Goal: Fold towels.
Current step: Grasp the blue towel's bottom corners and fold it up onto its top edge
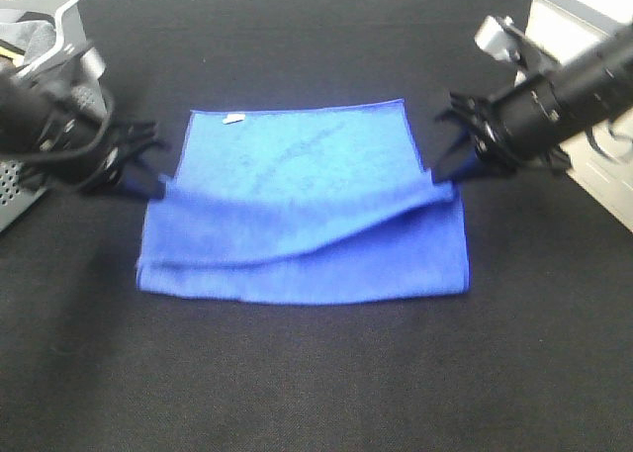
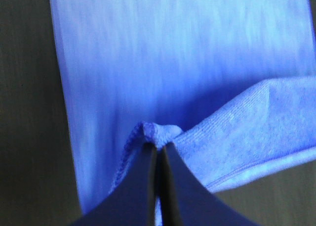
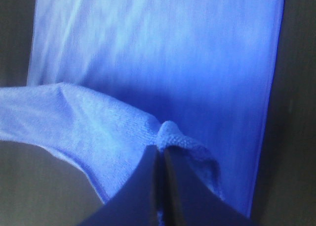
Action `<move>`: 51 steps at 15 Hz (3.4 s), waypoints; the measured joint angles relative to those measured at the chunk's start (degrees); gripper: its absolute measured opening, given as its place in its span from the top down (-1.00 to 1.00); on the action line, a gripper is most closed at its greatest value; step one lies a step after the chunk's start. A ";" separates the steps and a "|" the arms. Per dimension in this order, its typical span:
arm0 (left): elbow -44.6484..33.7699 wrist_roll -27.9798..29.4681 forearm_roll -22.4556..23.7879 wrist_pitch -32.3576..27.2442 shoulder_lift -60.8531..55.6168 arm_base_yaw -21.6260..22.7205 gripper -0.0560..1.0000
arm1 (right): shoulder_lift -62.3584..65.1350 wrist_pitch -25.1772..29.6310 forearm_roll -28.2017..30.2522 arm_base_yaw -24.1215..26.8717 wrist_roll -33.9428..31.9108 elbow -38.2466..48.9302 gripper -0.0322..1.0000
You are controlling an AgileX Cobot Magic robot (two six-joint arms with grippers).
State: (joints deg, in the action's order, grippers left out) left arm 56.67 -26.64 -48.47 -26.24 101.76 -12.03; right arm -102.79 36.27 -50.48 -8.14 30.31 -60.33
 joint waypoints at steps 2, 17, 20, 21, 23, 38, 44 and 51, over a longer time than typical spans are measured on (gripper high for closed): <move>4.98 0.23 0.06 0.40 3.15 0.40 0.89 | -2.86 0.57 1.43 0.00 -1.38 -4.53 0.94; 55.12 3.95 -2.69 3.32 40.16 5.50 0.40 | -44.46 1.26 12.03 0.00 -8.14 -63.54 0.73; 55.35 3.21 -2.98 2.23 40.22 5.50 -0.27 | -44.63 0.57 14.04 0.00 -11.12 -63.71 0.02; 55.35 3.09 -2.92 1.38 40.05 5.50 -0.50 | -44.63 1.55 15.93 0.00 -12.66 -64.00 -0.39; 55.35 2.92 -0.57 -3.04 38.90 5.50 -0.57 | -43.54 9.28 20.40 0.00 -14.09 -64.40 -0.81; 26.41 13.46 8.59 -13.87 22.63 5.79 -0.45 | -29.51 30.08 19.08 2.58 -19.19 -44.81 -0.81; 22.86 14.90 8.42 -5.73 22.69 5.79 -0.45 | -28.19 22.98 14.55 4.24 -10.94 -36.90 -0.79; 23.43 13.18 4.01 -4.47 26.24 3.72 -0.37 | -32.43 20.45 8.14 3.61 -8.48 -36.90 -0.62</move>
State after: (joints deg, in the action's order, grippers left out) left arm 80.10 -13.46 -44.46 -30.71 128.00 -8.31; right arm -135.22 56.72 -42.34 -4.53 21.83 -97.23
